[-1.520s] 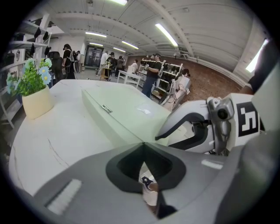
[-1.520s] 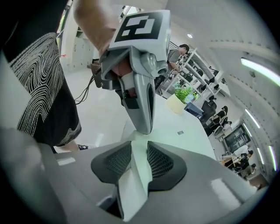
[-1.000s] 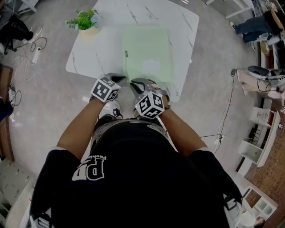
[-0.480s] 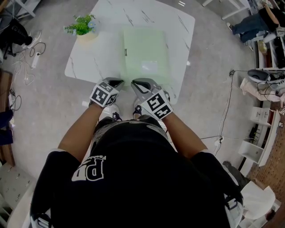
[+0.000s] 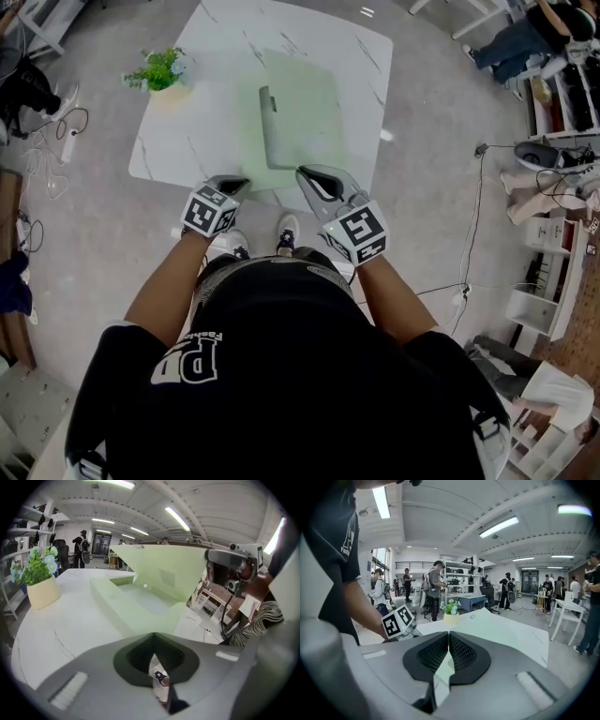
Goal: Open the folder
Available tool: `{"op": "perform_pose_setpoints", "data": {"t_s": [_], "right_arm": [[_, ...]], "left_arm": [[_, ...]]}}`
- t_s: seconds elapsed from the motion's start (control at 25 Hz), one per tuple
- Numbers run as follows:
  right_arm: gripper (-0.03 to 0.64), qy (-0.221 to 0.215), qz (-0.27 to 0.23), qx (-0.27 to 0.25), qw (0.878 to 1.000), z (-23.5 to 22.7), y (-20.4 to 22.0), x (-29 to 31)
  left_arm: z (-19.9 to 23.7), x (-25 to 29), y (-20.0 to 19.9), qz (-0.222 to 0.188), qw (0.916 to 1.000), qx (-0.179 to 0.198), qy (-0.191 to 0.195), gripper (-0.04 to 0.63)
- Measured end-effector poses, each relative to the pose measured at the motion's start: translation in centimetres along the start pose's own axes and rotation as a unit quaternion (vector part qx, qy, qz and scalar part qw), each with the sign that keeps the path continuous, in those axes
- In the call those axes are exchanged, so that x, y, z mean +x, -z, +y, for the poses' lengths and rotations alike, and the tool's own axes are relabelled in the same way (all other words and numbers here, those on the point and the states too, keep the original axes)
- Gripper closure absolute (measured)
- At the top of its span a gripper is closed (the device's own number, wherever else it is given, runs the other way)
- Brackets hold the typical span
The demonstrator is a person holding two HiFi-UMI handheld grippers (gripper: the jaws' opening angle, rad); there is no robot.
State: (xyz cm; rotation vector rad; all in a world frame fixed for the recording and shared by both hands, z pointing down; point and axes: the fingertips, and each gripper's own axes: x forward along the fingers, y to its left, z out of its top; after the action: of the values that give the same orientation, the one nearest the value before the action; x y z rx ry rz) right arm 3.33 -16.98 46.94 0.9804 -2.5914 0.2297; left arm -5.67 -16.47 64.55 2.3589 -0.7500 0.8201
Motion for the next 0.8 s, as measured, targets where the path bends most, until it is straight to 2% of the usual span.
{"op": "perform_pose_setpoints", "data": {"t_s": [0.24, 0.48, 0.64, 0.8], "right_arm": [[0.612, 0.055, -0.038, 0.032, 0.997, -3.4, -1.0, -3.8], [0.612, 0.113, -0.071, 0.065, 0.989, -6.6, -1.4, -7.3], [0.614, 0.162, -0.092, 0.092, 0.978, -9.6, -1.1, -10.3], [0.614, 0.214, -0.109, 0.145, 0.96, -13.6, 0.0, -13.6]], "left_arm": [[-0.3, 0.0, 0.0, 0.006, 1.0, 0.006, -0.004, 0.541], [-0.1, 0.1, 0.0, 0.006, 1.0, 0.002, -0.008, 0.541], [-0.1, 0.1, 0.0, 0.006, 0.9999, 0.002, -0.01, 0.541], [-0.1, 0.0, 0.0, 0.008, 0.9999, 0.001, -0.014, 0.541]]}}
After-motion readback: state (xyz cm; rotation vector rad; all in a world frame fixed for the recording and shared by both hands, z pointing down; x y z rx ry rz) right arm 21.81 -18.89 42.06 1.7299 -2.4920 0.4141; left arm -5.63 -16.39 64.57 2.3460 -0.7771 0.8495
